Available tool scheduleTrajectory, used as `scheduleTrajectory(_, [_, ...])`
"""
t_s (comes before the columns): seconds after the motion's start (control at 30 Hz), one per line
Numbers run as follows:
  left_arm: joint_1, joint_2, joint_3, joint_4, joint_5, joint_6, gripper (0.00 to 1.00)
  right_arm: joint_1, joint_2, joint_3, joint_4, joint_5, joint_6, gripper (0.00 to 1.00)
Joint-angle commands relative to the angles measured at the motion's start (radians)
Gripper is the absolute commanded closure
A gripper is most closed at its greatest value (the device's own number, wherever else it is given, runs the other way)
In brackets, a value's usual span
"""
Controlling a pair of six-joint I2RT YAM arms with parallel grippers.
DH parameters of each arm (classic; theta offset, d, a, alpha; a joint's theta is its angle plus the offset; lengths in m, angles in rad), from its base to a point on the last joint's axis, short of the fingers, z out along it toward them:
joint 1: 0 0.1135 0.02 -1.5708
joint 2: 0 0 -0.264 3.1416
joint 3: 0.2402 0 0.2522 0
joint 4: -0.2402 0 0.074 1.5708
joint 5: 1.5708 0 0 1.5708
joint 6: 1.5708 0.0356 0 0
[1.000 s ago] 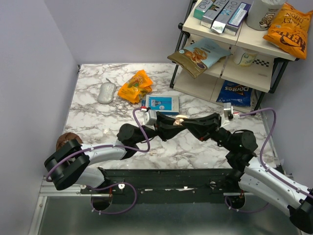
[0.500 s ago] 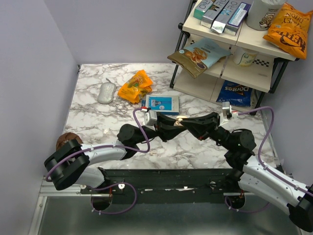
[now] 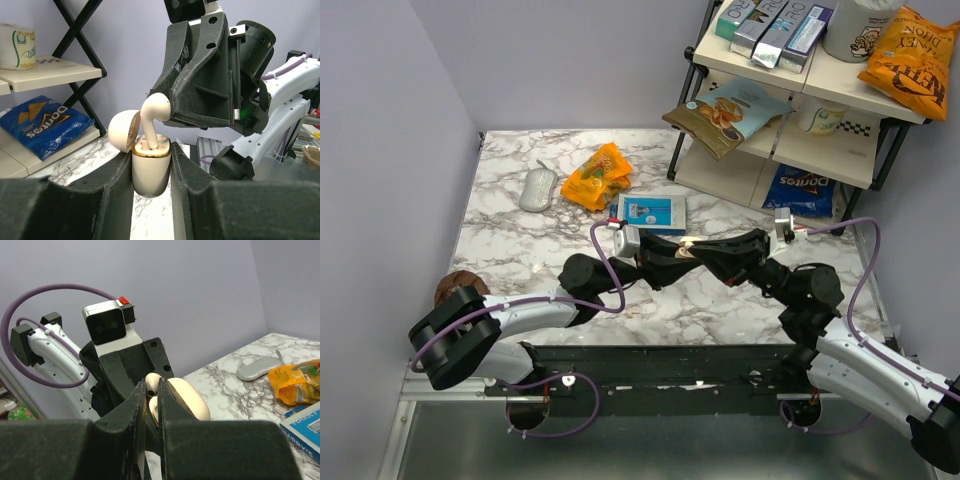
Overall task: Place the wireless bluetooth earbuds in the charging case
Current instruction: Place the earbud in the charging case.
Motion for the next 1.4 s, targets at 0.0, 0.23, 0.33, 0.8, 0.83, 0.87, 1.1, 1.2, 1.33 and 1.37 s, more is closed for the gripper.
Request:
scheduleTrajectory(0.0, [-0.005, -0.025, 0.035, 0.397, 0.009, 0.006, 1.0, -0.001, -0.003, 0.005, -0.016, -0.027, -0.027, 0.99])
scheduleTrajectory(0.23, [-0.005, -0.023, 0.038, 0.397, 0.011, 0.005, 1.0, -0.001, 0.004, 0.024, -0.054, -0.047, -0.038, 0.96])
scheduleTrajectory(0.33, [-0.005, -0.025, 0.036, 0.397, 0.009, 0.006, 1.0, -0.001, 0.007, 0.028, -0.062, -0.049, -0.036, 0.92])
scheduleTrajectory(0.8, [-0.005, -0.028, 0.033, 0.396, -0.003, 0.011, 1.0, -0.001, 0.006, 0.035, -0.096, -0.038, -0.041, 0.82])
scheduleTrajectory(0.83, [-0.005, -0.027, 0.035, 0.396, -0.004, 0.01, 1.0, -0.001, 0.004, 0.034, -0.097, -0.037, -0.042, 0.82])
scheduleTrajectory(0.87, [-0.005, -0.027, 0.038, 0.396, -0.004, 0.011, 1.0, -0.001, 0.003, 0.034, -0.097, -0.035, -0.041, 0.82])
scheduleTrajectory(1.1, [-0.005, -0.022, 0.049, 0.397, -0.009, 0.014, 1.0, -0.001, -0.008, 0.026, -0.1, -0.014, -0.044, 0.85])
scheduleTrajectory(1.2, [-0.005, -0.019, 0.052, 0.396, -0.008, 0.011, 1.0, -0.001, -0.02, 0.014, -0.083, 0.003, -0.042, 0.9])
scheduleTrajectory(1.33, [-0.005, -0.011, 0.052, 0.396, -0.003, 0.0, 1.0, -0.001, -0.023, 0.005, -0.066, 0.025, -0.035, 0.99])
scheduleTrajectory(1.37, [-0.005, -0.011, 0.05, 0.396, -0.001, 0.0, 1.0, -0.003, -0.022, 0.002, -0.06, 0.029, -0.03, 0.99])
